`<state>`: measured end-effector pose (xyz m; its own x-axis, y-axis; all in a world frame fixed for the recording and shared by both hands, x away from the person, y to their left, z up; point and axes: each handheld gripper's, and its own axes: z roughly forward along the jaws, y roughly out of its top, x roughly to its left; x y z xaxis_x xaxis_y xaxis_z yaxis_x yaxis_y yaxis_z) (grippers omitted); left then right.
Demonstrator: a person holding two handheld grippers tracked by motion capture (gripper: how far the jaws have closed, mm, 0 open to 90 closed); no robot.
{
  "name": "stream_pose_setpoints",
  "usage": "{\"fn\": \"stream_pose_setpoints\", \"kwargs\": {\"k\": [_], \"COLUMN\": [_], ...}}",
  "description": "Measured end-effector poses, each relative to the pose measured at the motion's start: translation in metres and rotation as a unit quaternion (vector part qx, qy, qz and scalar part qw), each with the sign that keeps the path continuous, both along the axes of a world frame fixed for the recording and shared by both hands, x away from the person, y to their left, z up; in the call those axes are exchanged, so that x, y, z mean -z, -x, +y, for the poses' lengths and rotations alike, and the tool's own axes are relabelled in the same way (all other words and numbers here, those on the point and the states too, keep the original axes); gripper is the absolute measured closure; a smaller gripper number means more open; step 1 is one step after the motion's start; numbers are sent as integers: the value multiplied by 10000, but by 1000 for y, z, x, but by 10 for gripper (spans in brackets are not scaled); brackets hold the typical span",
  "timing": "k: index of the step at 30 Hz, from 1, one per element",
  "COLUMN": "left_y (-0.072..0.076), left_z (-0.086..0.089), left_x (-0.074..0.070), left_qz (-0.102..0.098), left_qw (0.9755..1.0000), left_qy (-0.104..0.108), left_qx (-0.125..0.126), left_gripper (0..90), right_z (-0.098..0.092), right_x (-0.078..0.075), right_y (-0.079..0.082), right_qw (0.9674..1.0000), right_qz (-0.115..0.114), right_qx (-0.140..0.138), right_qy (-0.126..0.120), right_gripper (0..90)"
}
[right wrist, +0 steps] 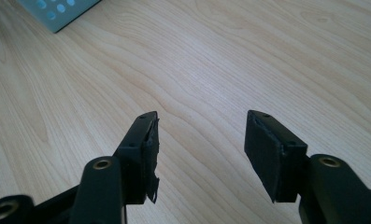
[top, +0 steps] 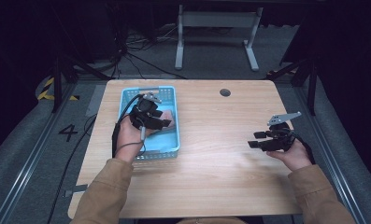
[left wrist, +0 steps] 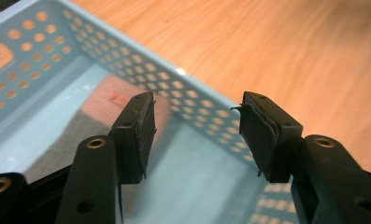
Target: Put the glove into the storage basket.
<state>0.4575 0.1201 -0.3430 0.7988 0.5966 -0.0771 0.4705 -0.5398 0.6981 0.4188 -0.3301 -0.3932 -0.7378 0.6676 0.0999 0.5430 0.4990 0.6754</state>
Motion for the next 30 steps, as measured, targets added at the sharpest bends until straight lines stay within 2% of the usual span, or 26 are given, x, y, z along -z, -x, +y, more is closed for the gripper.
{"fn": "stream_pose_setpoints", "kwargs": {"k": [1, 2, 3, 4, 5, 6, 7, 11, 14, 15, 16, 17, 18, 21, 23, 24, 26, 30], "left_y": [0, 10, 10, 19, 19, 27, 27, 45, 61, 61, 69, 69, 74, 77, 80, 82, 83, 93], "left_z": [0, -3, -3, -6, -6, -9, -9, -15, -21, -21, -25, -25, -29, -31, -30, -30, -30, -30], "left_x": [0, -3, -3, -5, -5, -7, -7, -8, -6, -6, -2, -2, 4, 11, 18, 25, 27, 37], "left_qz": [0, -45, -45, -92, -92, -71, -71, 8, -56, -56, -26, -26, 0, 60, 93, 165, 166, 195], "left_qw": [10000, 9999, 9999, 9998, 9998, 9995, 9995, 9989, 9979, 9979, 9968, 9968, 9958, 9944, 9938, 9935, 9934, 9921], "left_qy": [0, 9, 9, -8, -8, 1, 1, 59, 96, 96, 163, 163, 186, 131, 149, -18, -70, -47], "left_qx": [0, 99, 99, 178, 178, 297, 297, 457, 635, 635, 776, 776, 897, 1044, 1097, 1129, 1133, 1238], "left_gripper": [461, 461, 459, 449, 440, 439, 438, 448, 429, 420, 410, 406, 402, 395, 395, 384, 380, 378], "right_z": [0, 3, 3, 5, 5, 7, 7, 13, 16, 16, 17, 17, 18, 18, 19, 19, 19, 21], "right_x": [0, 3, 3, 5, 5, 6, 6, 10, 11, 11, 11, 11, 11, 11, 11, 12, 12, 15], "right_y": [0, 0, 0, 1, 1, 3, 3, 8, 9, 9, 10, 10, 11, 12, 14, 16, 17, 20], "right_qw": [10000, 10000, 10000, 9999, 9999, 9998, 9998, 9995, 9992, 9992, 9991, 9990, 9989, 9988, 9988, 9987, 9986, 9980], "right_qz": [0, 3, 3, 13, 13, -6, -6, 27, 55, 55, 69, 70, 80, 95, 41, -10, -20, -51], "right_qx": [0, -59, -59, -96, -96, -139, -139, -272, -349, -349, -378, -400, -409, -430, -443, -487, -497, -602], "right_qy": [0, 45, 45, 89, 89, 110, 110, 173, 178, 178, 199, 207, 215, 224, 193, 155, 179, 205], "right_gripper": [459, 459, 459, 458, 458, 459, 459, 465, 468, 468, 469, 471, 471, 473, 478, 482, 483, 492]}}
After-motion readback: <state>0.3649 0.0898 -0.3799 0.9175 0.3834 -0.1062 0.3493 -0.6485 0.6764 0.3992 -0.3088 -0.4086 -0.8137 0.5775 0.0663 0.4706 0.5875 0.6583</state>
